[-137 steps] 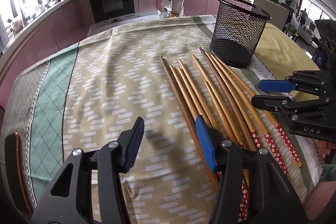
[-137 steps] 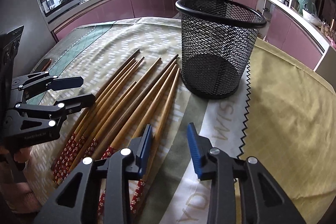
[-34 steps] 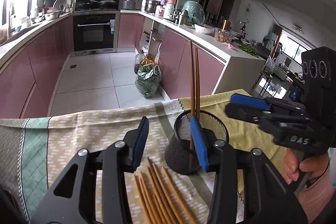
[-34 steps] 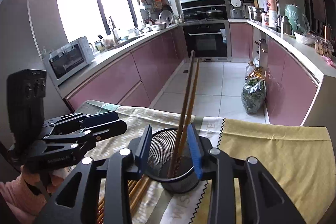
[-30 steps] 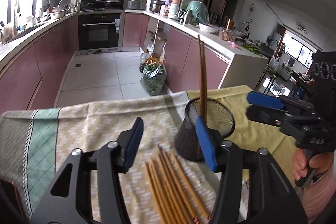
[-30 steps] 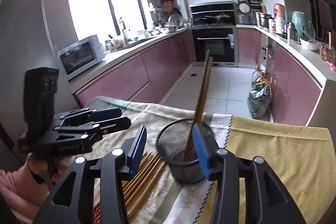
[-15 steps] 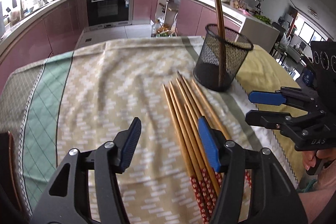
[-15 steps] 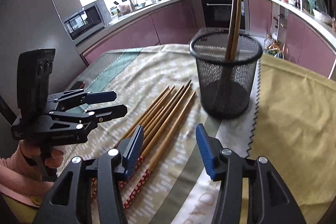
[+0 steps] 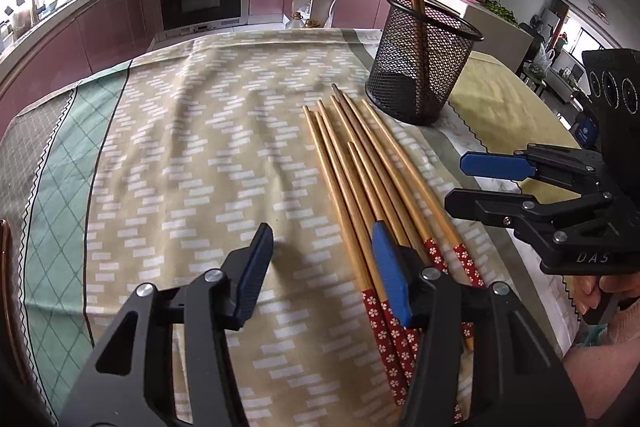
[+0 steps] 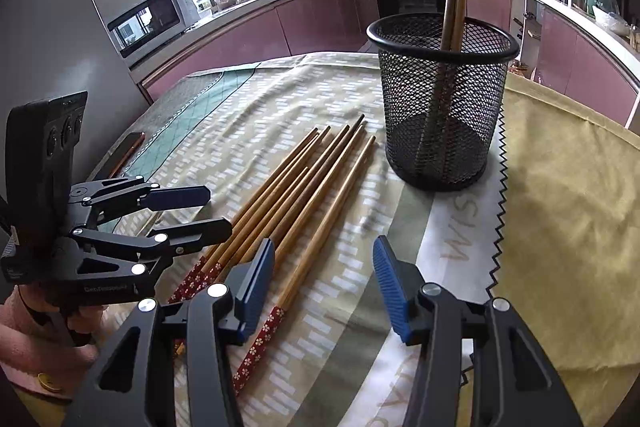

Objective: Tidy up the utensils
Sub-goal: 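Move both grippers back over the remaining chopsticks on the cloth, then close the left gripper on a chopstick while the right gripper grasps another chopstick, then raise the chopstick in the left gripper over the mesh cup while the right gripper carries its chopstick there, then insert the chopstick into the cup and open the left gripper while the right gripper releases its chopstick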

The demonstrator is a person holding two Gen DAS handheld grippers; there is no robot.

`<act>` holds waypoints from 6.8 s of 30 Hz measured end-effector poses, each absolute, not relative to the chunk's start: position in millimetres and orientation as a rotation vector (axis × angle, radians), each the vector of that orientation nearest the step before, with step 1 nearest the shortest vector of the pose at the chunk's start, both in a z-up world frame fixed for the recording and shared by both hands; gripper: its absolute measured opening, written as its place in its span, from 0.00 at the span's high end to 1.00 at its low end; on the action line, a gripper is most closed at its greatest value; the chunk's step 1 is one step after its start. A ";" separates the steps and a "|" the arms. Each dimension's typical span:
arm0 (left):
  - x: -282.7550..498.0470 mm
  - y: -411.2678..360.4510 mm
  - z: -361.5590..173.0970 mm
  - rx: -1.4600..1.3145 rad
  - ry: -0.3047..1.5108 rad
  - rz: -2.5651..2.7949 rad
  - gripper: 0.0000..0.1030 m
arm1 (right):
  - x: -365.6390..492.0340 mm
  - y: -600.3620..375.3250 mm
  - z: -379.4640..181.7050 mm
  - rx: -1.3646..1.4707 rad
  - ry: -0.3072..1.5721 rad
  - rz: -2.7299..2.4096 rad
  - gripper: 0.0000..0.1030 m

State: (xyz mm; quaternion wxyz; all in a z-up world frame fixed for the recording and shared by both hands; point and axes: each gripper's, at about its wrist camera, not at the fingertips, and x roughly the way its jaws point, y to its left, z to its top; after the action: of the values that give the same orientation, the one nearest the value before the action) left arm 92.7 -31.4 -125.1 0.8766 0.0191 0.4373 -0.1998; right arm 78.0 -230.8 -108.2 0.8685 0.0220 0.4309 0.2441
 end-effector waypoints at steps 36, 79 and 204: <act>108.2 -29.7 -129.1 0.060 0.924 -0.413 0.62 | 83.3 -216.0 -117.2 -0.066 0.929 0.446 0.59; 103.7 -38.4 -124.4 0.039 0.946 -0.467 0.93 | 90.9 -217.6 -108.4 0.046 0.967 0.548 0.94; 194.8 -88.9 -24.6 -0.078 0.612 -0.531 0.64 | 138.0 -303.8 -6.9 0.136 0.630 0.459 0.66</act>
State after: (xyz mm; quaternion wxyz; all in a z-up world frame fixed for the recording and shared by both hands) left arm 194.8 -88.9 -24.6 0.9183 -0.0382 0.2975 -0.2584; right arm 138.0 -303.8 -6.9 0.9227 0.0661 0.3070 0.2236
